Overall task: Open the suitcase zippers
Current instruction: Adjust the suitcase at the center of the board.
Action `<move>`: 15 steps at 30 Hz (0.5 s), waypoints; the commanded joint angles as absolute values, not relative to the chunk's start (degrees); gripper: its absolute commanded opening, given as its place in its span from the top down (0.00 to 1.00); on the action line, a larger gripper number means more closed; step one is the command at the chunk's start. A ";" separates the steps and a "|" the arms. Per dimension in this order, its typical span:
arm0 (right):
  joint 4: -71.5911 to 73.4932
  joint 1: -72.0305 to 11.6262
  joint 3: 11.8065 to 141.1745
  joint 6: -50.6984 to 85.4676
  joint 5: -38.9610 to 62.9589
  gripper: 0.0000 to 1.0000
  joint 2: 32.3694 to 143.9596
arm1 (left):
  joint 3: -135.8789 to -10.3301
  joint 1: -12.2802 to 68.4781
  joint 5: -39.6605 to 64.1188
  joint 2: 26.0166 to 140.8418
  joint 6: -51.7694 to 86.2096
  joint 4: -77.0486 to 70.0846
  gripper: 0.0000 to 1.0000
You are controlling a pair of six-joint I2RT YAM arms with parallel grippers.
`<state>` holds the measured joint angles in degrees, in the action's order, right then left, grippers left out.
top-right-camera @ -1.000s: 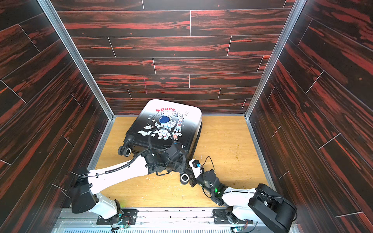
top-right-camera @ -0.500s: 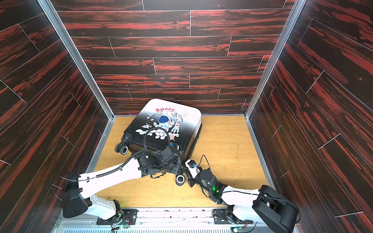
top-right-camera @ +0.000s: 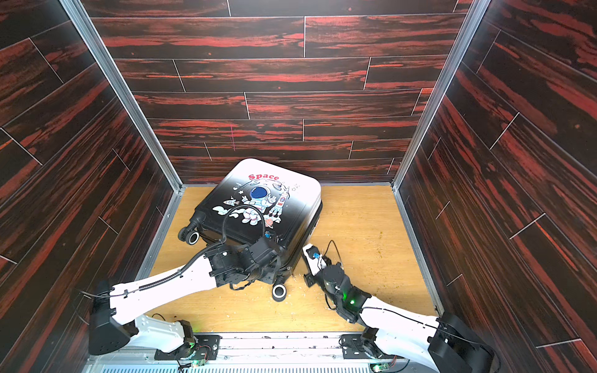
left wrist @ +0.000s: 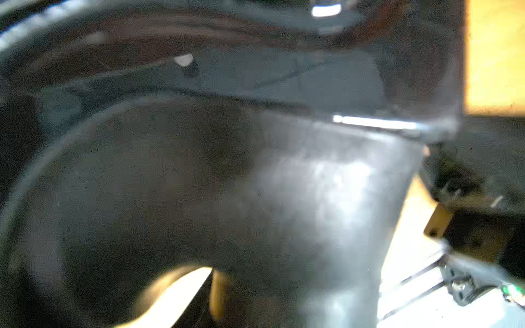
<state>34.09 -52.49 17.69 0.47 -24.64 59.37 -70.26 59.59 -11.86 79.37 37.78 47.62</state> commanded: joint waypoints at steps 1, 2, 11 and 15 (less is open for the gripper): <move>37.40 -51.70 21.44 -2.15 -31.26 1.00 64.25 | -68.91 59.33 -13.03 74.36 38.69 53.75 1.00; 37.79 -51.59 22.44 -2.25 -30.72 1.00 65.46 | -68.69 59.38 -13.24 73.86 38.73 53.80 1.00; 35.78 -49.93 16.06 6.49 0.80 0.59 53.37 | -70.64 59.36 -15.89 70.33 39.20 53.48 1.00; 27.85 -48.93 16.29 15.11 11.84 0.54 50.44 | -71.80 59.23 -17.13 68.56 39.08 51.29 1.00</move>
